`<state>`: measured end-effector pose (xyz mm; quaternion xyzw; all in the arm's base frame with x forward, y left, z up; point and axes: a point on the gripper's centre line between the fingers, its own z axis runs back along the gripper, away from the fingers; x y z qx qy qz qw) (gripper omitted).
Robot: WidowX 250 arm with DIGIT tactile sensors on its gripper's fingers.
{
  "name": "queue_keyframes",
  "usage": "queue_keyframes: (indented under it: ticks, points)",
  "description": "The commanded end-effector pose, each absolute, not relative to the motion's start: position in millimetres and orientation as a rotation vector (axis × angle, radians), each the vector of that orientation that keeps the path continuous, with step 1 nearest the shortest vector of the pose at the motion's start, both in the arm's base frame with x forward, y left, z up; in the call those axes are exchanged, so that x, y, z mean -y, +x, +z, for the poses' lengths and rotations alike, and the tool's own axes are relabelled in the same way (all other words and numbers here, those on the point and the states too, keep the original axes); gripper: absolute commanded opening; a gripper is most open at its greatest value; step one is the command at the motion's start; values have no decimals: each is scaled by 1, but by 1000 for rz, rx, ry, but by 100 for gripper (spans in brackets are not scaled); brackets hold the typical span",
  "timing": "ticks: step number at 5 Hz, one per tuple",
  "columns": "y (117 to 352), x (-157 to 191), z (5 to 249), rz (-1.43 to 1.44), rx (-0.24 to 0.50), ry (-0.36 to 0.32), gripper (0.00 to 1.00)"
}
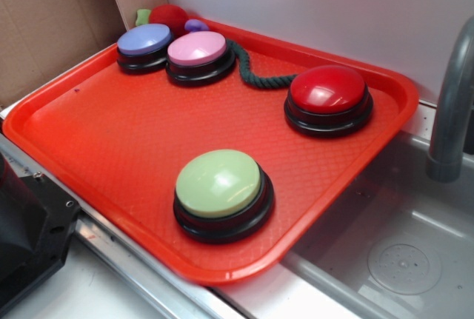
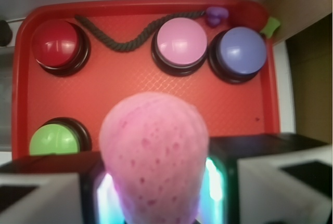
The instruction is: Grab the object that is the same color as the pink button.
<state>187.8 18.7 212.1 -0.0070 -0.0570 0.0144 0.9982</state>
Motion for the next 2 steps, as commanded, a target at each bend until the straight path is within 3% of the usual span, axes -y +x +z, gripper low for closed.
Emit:
queue_keyframes:
  ticks: [1, 2]
  points:
    - [200, -8, 213, 32, 163, 7, 0]
    - [199, -7, 212, 30, 176, 36, 0]
